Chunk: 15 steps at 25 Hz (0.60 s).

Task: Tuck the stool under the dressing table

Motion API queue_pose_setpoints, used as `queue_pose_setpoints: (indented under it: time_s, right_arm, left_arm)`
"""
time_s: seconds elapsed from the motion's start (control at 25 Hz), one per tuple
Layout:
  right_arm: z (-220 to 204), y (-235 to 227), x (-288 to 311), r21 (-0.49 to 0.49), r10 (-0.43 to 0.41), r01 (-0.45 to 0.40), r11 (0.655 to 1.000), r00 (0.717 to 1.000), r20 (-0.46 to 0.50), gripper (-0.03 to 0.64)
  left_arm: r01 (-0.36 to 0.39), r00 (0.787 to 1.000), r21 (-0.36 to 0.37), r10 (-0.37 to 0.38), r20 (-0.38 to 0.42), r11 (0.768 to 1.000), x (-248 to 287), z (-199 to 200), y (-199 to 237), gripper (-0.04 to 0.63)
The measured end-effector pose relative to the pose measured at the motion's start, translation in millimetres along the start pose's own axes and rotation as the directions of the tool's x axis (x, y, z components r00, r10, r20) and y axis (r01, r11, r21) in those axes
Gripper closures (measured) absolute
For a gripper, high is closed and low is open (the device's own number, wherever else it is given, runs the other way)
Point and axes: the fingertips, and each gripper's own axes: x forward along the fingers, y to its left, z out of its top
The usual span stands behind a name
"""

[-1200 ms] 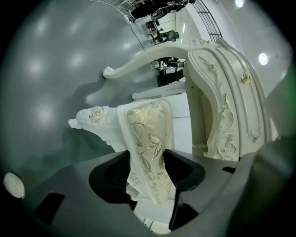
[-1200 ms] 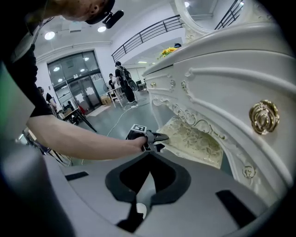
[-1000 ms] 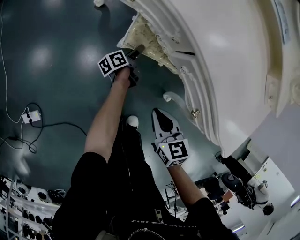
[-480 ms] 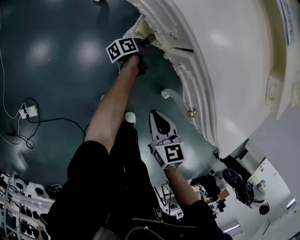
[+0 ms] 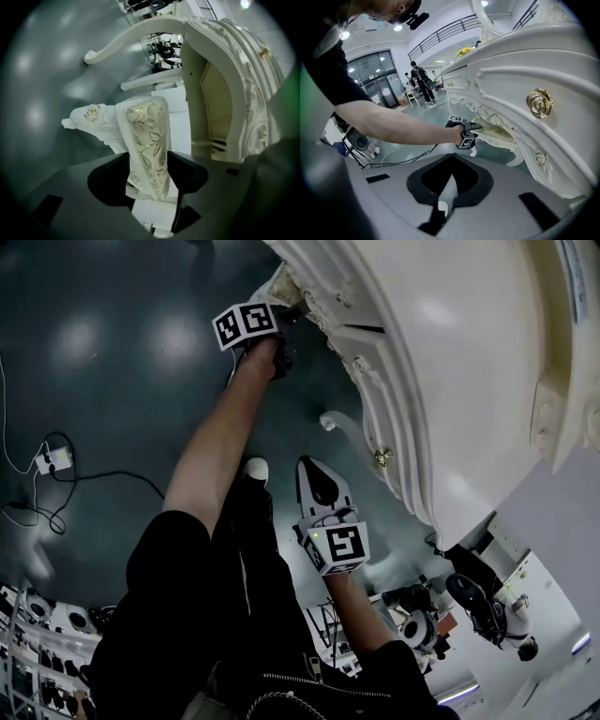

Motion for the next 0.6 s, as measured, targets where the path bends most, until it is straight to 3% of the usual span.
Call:
queue_pose_setpoints:
  time_s: [0.16,0.32,0.4,0.6]
  right_arm:
    - [8,5,0,0.007,-0.002,0.002,1.0,1.0,0.013,0.611]
    - [19,10,-5,0.014,0.004,-0.005,1.0,0.999,0.038,0.611]
    - [27,15,-9,-0.002,0.008,-0.008,1.0,0.999,0.048,0.611]
    - [51,22,-27,-0.015,-0.001,0.002,1.0,0.997,0.072,0.612]
  left_arm:
    - [-0.043,0.999,0.128,0.045,-0.015,0.991,-21,0,-1,0.361]
    - [-0.077,0.995,0.248,0.089,-0.036,0.966,-53,-4,-6,0.504]
    - [-0.096,0.992,0.331,0.117,-0.045,0.939,-73,-5,-13,0.558]
    - [-0.131,0.986,0.524,0.166,-0.02,0.842,-128,-4,-43,0.574]
